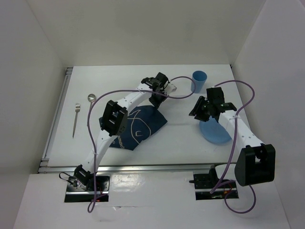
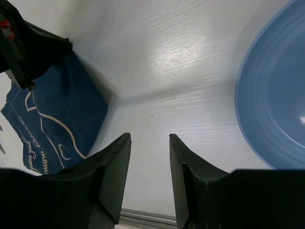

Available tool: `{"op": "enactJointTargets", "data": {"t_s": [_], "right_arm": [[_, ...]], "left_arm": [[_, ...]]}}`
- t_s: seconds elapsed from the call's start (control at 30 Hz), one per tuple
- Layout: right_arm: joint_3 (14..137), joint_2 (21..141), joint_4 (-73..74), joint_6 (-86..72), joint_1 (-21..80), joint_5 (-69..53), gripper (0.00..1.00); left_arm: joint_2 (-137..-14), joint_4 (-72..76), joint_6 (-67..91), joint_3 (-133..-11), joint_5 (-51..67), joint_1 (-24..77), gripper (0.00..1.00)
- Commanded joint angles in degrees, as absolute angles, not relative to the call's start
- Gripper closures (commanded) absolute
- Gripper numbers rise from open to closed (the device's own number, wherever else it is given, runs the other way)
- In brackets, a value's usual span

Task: Set the dinner table for one person

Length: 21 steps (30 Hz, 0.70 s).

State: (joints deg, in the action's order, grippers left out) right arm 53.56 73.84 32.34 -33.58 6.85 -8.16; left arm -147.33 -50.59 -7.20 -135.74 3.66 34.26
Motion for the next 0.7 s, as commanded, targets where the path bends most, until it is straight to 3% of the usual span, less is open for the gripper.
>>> {"op": "enactJointTargets", "data": {"t_s": [0.0, 0.13, 0.3, 0.5, 0.67], "right_arm": [[53.35, 72.95, 31.55, -34.01, 6.86, -8.44, 0.54], [53.35, 72.95, 31.55, -34.01, 6.86, -8.44, 0.54], [53.35, 75.49, 29.36, -34.01, 6.86, -12.03, 0.56], [53.35, 77.26, 25.76, -36.29, 6.86, -14.68, 0.57], [54.49, 77.26, 24.61, -36.83, 8.69, -12.92, 0.6]], "left_arm": [[-153.54, -58.27, -8.79, -134.65, 2.1, 34.54, 0.99], [-149.52, -56.87, -9.31, -133.07, 7.55, 34.54, 1.0], [-140.38, -52.04, -12.99, -137.8, 2.74, 34.54, 1.0], [-120.36, -33.5, -14.67, -134.38, 0.18, 35.07, 1.0], [-117.17, -35.51, -20.47, -144.15, -2.72, 35.07, 1.0]]}}
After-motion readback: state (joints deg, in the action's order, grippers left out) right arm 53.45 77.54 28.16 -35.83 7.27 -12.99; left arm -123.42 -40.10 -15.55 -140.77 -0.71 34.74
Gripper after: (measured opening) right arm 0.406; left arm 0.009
